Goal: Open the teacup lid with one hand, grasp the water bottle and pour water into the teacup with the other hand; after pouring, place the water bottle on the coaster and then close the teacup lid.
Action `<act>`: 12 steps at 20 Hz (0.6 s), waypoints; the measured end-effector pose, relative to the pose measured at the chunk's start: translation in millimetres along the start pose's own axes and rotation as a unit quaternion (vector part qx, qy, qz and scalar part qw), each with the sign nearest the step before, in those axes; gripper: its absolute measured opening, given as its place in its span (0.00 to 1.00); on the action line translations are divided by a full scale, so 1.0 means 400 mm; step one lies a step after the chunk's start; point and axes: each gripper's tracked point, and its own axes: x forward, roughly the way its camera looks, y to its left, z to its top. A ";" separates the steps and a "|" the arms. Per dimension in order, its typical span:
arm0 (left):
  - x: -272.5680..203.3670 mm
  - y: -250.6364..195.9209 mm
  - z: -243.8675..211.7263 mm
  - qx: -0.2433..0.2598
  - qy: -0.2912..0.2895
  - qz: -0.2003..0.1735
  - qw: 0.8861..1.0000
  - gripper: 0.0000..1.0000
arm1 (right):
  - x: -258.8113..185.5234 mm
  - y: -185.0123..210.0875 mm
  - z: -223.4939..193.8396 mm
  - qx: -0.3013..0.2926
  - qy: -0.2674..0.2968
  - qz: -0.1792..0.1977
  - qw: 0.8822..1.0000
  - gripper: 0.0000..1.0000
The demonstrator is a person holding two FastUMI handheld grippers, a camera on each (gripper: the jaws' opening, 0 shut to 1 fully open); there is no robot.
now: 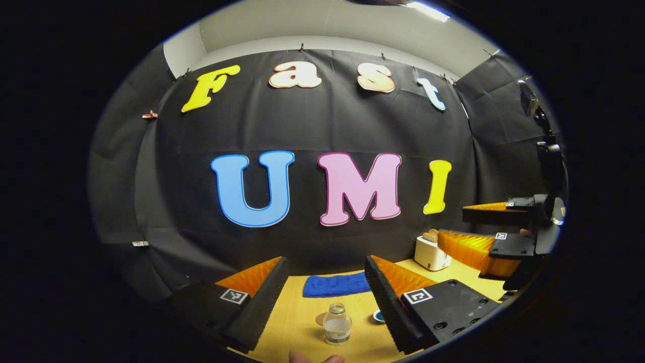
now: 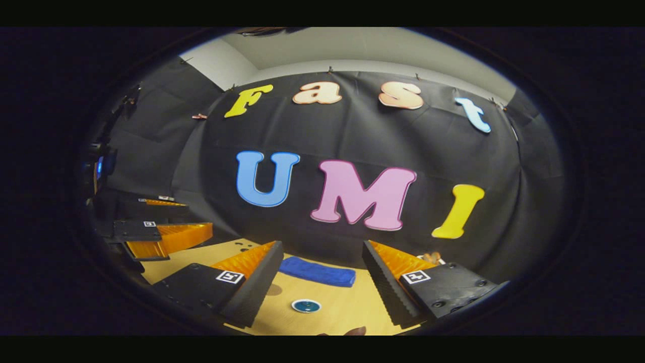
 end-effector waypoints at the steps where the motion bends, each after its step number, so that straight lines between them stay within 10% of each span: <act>1: 0.008 -0.002 -0.026 0.008 0.002 0.002 1.000 0.96 | 0.013 0.004 -0.047 0.009 0.011 0.002 1.000 0.98; 12: 0.072 -0.062 -0.371 0.004 0.031 0.004 1.000 0.94 | 0.162 0.008 -0.539 0.016 0.082 0.015 0.996 0.97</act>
